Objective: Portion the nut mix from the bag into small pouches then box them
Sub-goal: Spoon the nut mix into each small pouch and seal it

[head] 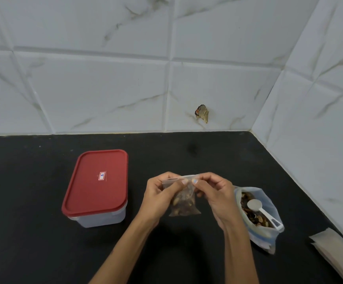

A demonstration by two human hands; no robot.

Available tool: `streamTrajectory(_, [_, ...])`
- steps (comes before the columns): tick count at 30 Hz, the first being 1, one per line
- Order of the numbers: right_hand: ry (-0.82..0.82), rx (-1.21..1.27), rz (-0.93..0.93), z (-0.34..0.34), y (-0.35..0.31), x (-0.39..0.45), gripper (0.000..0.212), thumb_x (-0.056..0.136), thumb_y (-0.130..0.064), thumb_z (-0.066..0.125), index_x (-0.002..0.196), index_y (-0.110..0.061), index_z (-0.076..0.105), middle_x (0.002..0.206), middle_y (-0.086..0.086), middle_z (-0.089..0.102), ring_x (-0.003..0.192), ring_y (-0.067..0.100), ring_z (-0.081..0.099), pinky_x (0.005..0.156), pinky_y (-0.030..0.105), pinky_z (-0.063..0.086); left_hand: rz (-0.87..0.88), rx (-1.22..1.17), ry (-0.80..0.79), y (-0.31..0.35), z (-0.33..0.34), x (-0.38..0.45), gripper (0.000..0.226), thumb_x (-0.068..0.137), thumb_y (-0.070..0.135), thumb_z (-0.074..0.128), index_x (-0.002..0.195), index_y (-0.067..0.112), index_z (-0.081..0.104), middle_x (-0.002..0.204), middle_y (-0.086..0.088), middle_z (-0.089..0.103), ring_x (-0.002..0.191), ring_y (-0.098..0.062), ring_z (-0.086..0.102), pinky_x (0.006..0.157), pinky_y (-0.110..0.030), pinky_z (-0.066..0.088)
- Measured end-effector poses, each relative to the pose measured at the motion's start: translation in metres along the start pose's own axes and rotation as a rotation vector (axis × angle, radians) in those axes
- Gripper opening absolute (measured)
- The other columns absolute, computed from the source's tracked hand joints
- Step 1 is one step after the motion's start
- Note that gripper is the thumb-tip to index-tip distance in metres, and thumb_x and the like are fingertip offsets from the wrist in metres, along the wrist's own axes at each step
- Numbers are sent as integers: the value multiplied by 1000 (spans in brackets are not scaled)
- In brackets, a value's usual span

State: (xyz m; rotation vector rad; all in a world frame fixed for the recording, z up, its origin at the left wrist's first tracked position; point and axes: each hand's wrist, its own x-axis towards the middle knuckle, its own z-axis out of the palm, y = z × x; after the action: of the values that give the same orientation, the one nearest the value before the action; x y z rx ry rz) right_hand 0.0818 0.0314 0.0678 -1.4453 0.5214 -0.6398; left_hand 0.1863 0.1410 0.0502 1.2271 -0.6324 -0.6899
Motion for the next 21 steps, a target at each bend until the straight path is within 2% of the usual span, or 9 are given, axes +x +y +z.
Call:
streamTrajectory(3, [-43,39,47,-1,2,2,7,84,1,63,85,-3,69,76,4,69,65,10,61,60,22,49,1,-5,29,-2,-1,0,11,82,13,67,87,4,72,81,-7,72,77,-16,69,65,-23,53])
streamTrajectory(7, [-32,-30,8,-1,-1,4,12,82,3,64,77,-4,71,66,3,68,59,7,60,57,20,48,-9,-15,33,-1,-2,-2,22,72,24,71,88,10,74,88,-11,74,85,-21,71,72,-28,57])
streamTrajectory(10, [3,-6,-6,-2,-2,6,17,82,4,63,71,-7,70,62,1,66,57,7,58,56,20,47,-23,-36,61,-2,-2,0,20,74,24,78,89,12,73,90,-11,73,85,-23,70,71,-33,57])
streamTrajectory(13, [29,24,10,-4,0,9,22,83,3,62,67,-11,69,62,2,65,57,8,57,57,23,45,-35,-95,95,-5,-2,5,16,75,22,72,85,9,71,89,-15,70,84,-27,68,73,-43,55])
streamTrajectory(16, [21,34,21,-4,2,11,20,85,3,60,73,-10,69,65,3,65,61,11,58,58,25,45,-34,-126,55,-7,-3,6,18,81,22,72,86,5,70,87,-13,71,84,-25,68,74,-39,57])
streamTrajectory(18, [-14,16,21,-3,2,12,18,85,2,60,78,-10,71,70,4,68,65,13,60,58,24,46,-24,-119,45,-7,-4,5,21,77,22,68,89,4,70,89,-14,71,84,-26,69,74,-37,58])
streamTrajectory(21, [-75,-33,14,1,1,13,16,82,2,64,74,-9,73,68,5,68,63,11,62,56,20,47,-21,-75,49,-7,-5,4,24,75,24,68,90,5,71,90,-16,72,86,-26,69,76,-38,58])
